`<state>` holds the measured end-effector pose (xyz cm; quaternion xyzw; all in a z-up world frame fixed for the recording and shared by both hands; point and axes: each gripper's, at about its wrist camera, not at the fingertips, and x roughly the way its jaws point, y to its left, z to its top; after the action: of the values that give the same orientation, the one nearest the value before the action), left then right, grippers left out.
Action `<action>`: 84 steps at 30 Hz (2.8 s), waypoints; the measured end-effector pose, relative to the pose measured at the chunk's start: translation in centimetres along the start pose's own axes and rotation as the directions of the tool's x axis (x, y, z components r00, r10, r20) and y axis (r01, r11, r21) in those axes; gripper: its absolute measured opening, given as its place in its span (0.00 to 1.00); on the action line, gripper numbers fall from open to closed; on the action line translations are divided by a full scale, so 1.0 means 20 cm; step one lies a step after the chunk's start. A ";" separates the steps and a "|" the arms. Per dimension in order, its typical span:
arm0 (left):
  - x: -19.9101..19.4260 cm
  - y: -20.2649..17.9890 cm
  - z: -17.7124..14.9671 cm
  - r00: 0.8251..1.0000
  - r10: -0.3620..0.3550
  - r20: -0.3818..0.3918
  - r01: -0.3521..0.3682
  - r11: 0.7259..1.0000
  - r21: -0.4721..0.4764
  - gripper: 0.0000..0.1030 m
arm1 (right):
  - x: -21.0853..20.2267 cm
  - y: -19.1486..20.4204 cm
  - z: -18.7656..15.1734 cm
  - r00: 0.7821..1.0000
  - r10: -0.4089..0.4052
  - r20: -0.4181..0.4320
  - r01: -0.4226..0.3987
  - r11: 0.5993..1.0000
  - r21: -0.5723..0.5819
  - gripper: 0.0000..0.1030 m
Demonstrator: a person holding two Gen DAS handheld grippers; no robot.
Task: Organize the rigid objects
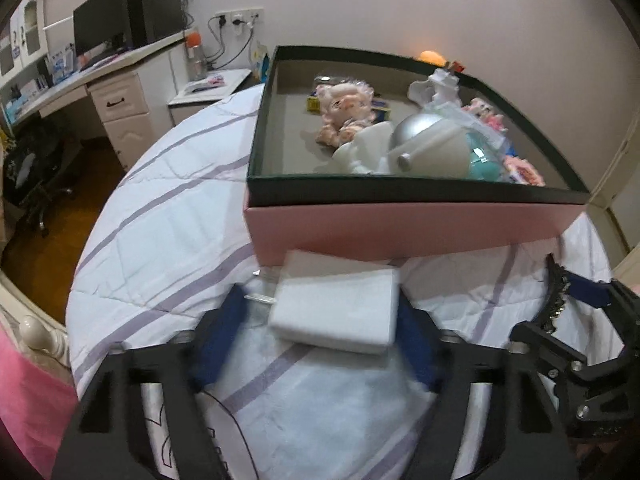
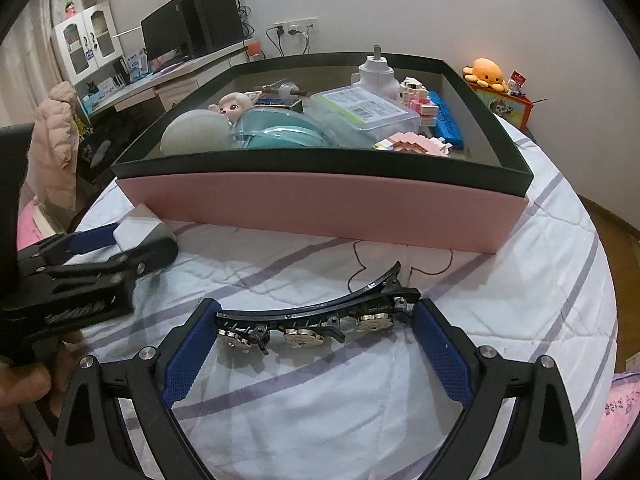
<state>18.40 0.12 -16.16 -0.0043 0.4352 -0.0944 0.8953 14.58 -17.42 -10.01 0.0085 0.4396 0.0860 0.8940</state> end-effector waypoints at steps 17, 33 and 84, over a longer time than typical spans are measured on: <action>-0.37 0.03 -0.09 0.994 -0.044 0.097 0.047 0.999 -0.028 0.66 | -0.25 0.03 0.00 0.996 0.055 0.075 -0.055 0.998 0.005 0.93; -0.41 -0.08 0.44 0.970 -0.067 0.234 0.062 0.998 0.029 0.66 | -0.42 -0.02 0.48 0.970 0.071 0.231 -0.063 0.997 -0.041 0.93; -1.00 -0.09 -0.01 0.929 0.094 0.358 -0.089 0.996 -0.031 1.00 | -0.84 0.06 0.13 0.929 -0.052 0.365 0.012 0.994 0.111 1.00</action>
<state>5.91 1.84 -0.54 -0.0076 0.2650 -0.0470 0.9631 6.38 -18.71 4.92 0.0653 0.2685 0.0447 0.9600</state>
